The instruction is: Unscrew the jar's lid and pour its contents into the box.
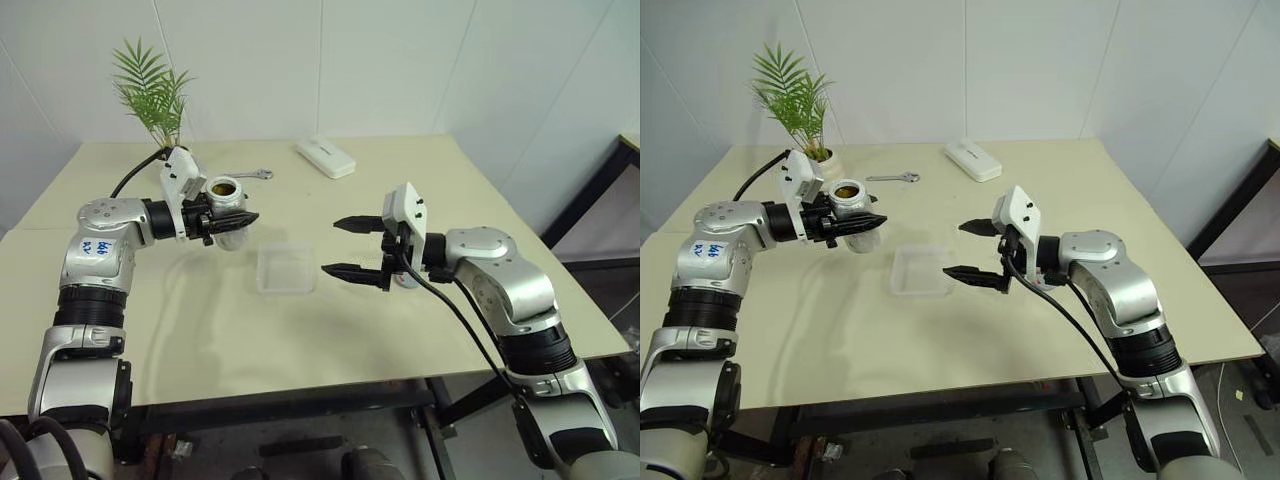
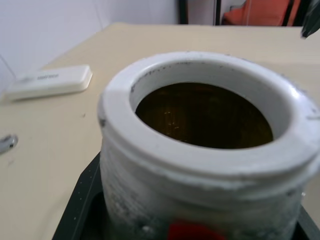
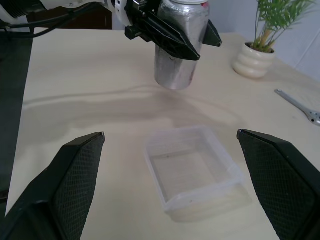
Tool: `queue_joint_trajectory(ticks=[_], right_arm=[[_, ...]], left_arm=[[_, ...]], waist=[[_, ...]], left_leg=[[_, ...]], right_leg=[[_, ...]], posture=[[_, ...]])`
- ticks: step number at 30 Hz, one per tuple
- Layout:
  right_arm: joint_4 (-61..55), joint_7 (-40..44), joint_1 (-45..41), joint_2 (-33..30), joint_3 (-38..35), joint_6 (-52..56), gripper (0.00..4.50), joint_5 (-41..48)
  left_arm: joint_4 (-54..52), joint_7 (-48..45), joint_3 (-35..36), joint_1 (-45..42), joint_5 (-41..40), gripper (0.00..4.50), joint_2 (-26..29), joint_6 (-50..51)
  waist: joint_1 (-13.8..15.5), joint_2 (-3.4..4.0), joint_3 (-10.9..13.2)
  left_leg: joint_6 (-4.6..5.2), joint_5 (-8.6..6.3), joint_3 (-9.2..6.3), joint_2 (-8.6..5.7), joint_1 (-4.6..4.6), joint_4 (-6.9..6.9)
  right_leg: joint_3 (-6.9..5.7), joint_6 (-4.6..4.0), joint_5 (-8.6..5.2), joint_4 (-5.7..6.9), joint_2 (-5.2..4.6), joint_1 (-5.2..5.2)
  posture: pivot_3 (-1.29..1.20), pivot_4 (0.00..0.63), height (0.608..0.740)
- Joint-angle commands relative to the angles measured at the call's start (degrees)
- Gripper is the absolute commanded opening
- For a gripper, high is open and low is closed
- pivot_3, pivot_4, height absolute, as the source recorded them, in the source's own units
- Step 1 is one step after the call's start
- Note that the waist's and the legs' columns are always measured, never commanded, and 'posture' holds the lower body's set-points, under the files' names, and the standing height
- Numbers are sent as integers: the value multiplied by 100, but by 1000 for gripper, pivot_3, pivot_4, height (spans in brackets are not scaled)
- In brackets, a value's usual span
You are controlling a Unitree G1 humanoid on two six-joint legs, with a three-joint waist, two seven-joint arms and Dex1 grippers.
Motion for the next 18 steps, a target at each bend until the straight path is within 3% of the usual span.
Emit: queue_joint_trajectory(ticks=[1,11,15,17,18], right_arm=[[-275,-197,90,29,-18,96,4468,27],[24,-649,153,309,-29,-65,4468,-90],[52,-733,246,346,-52,-116,4468,-85],[45,-793,287,366,-102,-114,4468,-71],[41,-815,301,371,-117,-114,4468,-66]], left_arm=[[223,517,-184,-318,546,2028,-50,-455],[881,1223,-697,-629,1552,2028,-309,-1470],[1175,2430,-1268,-943,2714,2028,-295,-2303],[1223,3479,-1676,-1076,3595,2028,-222,-2991],[1286,3884,-1835,-1138,3933,2028,-196,-3204]], waist=[[45,-1,-1],[70,-7,-5],[94,-12,-8],[105,-14,-10],[132,-29,86]], left_leg=[[0,0,0,0,0,1],[0,0,3,0,0,1],[0,0,3,-1,-1,1],[0,0,5,-1,-1,1],[-1,0,5,-1,-1,0]], right_leg=[[0,0,0,1,0,0],[0,0,0,0,0,0],[0,0,0,-2,0,0],[1,0,0,-3,-1,0],[1,1,0,-3,-1,0]], posture=[[0,0,740],[0,0,740],[0,0,740],[0,0,740],[0,150,740]])
